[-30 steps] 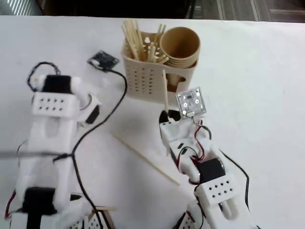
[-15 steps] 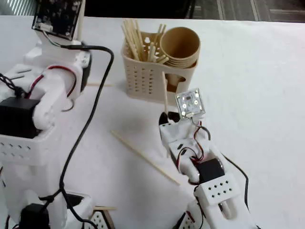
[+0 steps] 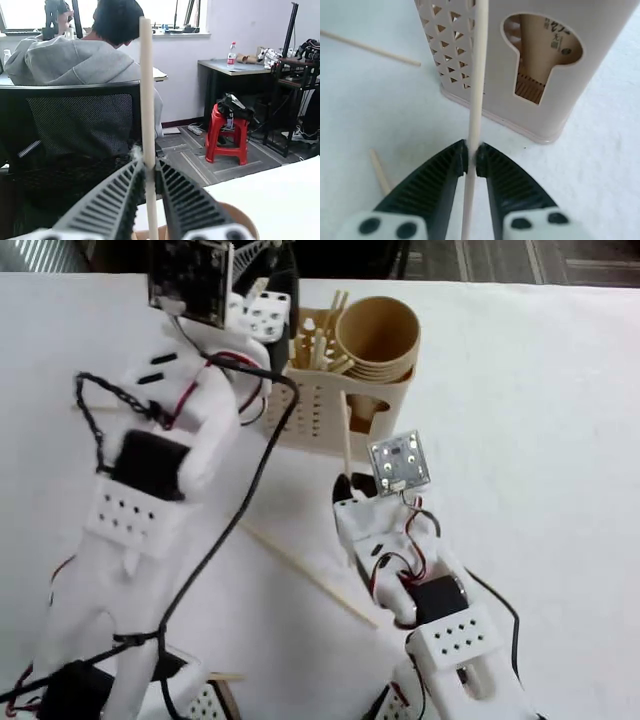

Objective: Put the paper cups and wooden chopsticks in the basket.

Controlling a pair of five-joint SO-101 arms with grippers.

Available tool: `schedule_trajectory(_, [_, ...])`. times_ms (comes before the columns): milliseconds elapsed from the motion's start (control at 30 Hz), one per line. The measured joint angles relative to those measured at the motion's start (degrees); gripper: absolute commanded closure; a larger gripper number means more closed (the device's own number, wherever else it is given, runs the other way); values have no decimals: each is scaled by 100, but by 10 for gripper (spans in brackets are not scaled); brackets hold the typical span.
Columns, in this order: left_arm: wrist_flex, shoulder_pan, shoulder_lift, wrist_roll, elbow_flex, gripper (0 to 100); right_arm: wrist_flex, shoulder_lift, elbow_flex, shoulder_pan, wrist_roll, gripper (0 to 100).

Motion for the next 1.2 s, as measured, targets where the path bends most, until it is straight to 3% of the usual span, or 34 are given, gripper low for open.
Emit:
schedule_trajectory(167, [-897,-18,0,0,835,970,0,0,0,0,0,981])
schedule_trajectory(333, [-835,-9,0,0,1029,825,0,0,0,0,0,981])
schedule_trajectory(567, [774,-88,0,-70,334,830,0,0,0,0,0,981])
schedule_trajectory(867, [2980,-1073,0,-352,-967,980,0,0,0,0,0,981])
schedule_trajectory(1000, [3895,-1011,-492,-1090,-1081,977,0,0,0,0,0,981])
schedule_trajectory(1200, [4738,-985,-1653,-1310,-985,977,0,0,0,0,0,981])
